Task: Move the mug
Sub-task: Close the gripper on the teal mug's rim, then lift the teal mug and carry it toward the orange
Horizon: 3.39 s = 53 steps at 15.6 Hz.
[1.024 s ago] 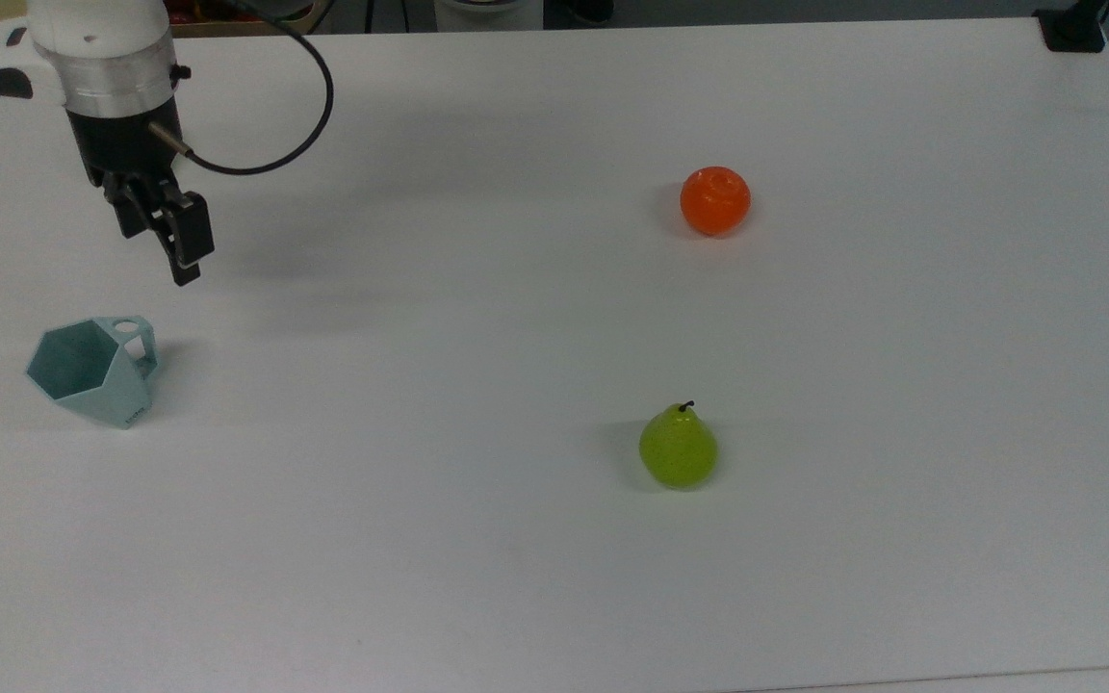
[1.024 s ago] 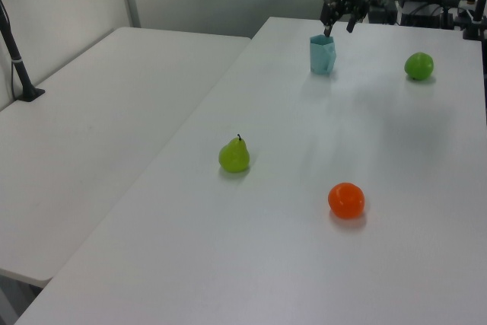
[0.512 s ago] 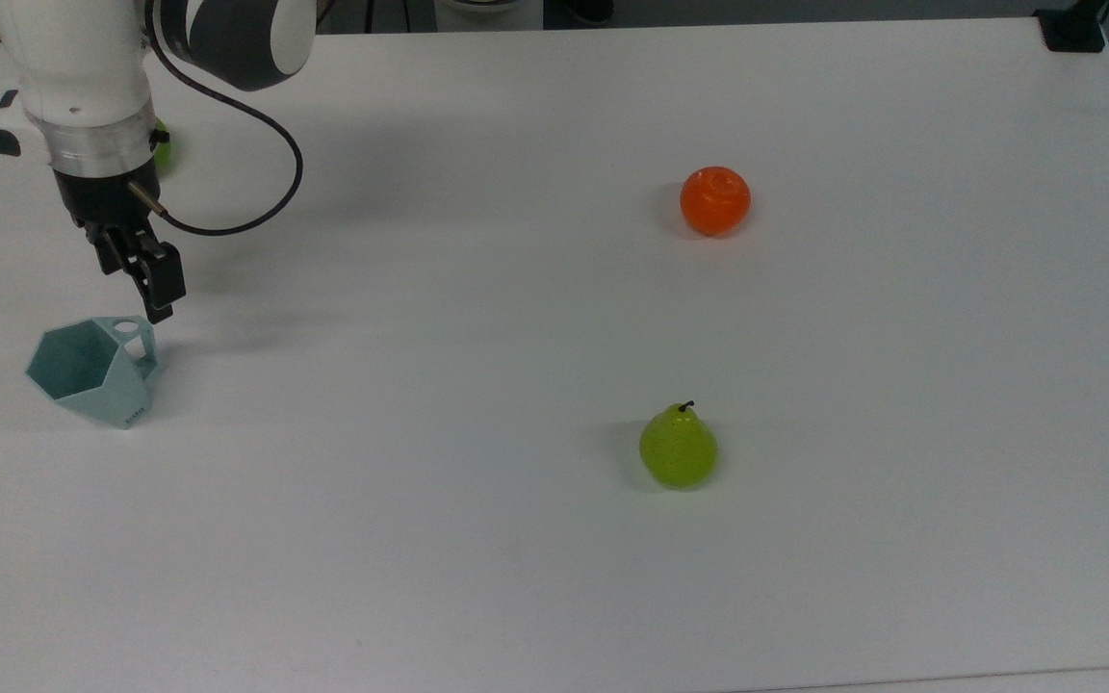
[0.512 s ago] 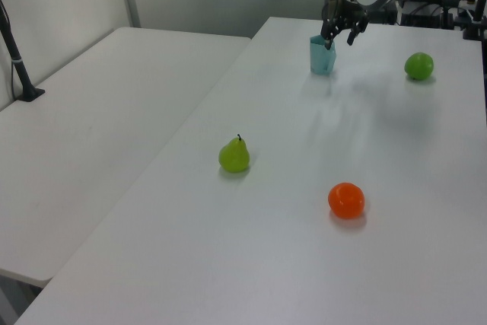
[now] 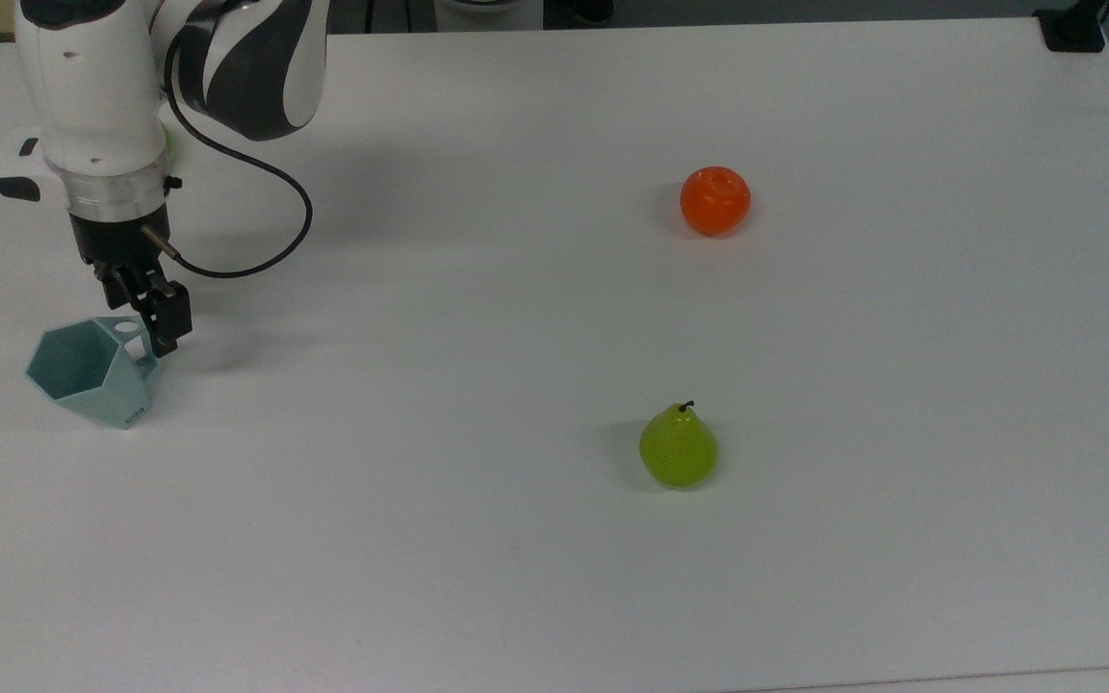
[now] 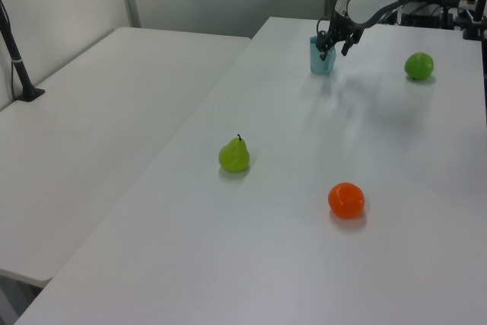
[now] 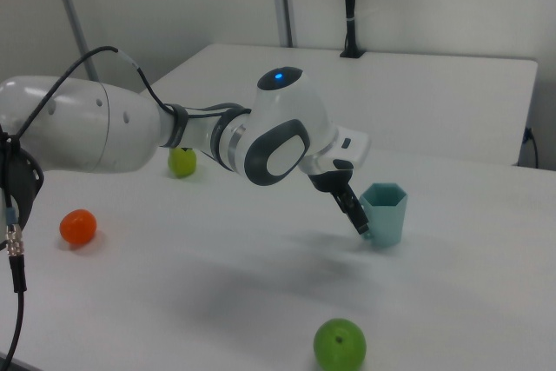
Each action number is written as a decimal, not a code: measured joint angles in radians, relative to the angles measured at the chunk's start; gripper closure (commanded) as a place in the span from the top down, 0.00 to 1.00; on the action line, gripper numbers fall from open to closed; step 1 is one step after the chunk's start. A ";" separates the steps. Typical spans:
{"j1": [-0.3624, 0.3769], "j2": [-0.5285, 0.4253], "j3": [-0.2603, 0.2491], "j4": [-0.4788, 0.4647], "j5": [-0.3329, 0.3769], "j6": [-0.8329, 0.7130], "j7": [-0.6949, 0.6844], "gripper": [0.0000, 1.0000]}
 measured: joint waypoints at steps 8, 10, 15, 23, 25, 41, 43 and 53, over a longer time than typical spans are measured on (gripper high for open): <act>0.000 0.045 0.000 0.001 0.000 0.092 0.000 0.59; 0.000 0.052 0.000 0.002 0.000 0.095 0.000 0.56; 0.000 0.061 0.000 0.003 0.000 0.100 0.000 0.53; 0.000 0.075 0.001 0.005 -0.004 0.101 -0.001 0.37; -0.001 0.078 0.001 0.009 -0.004 0.101 -0.001 0.30; -0.009 0.080 0.001 0.016 -0.023 0.103 -0.001 0.03; -0.008 0.080 0.001 0.017 -0.025 0.103 -0.001 0.01; -0.006 0.026 0.035 0.052 -0.027 0.103 -0.002 0.00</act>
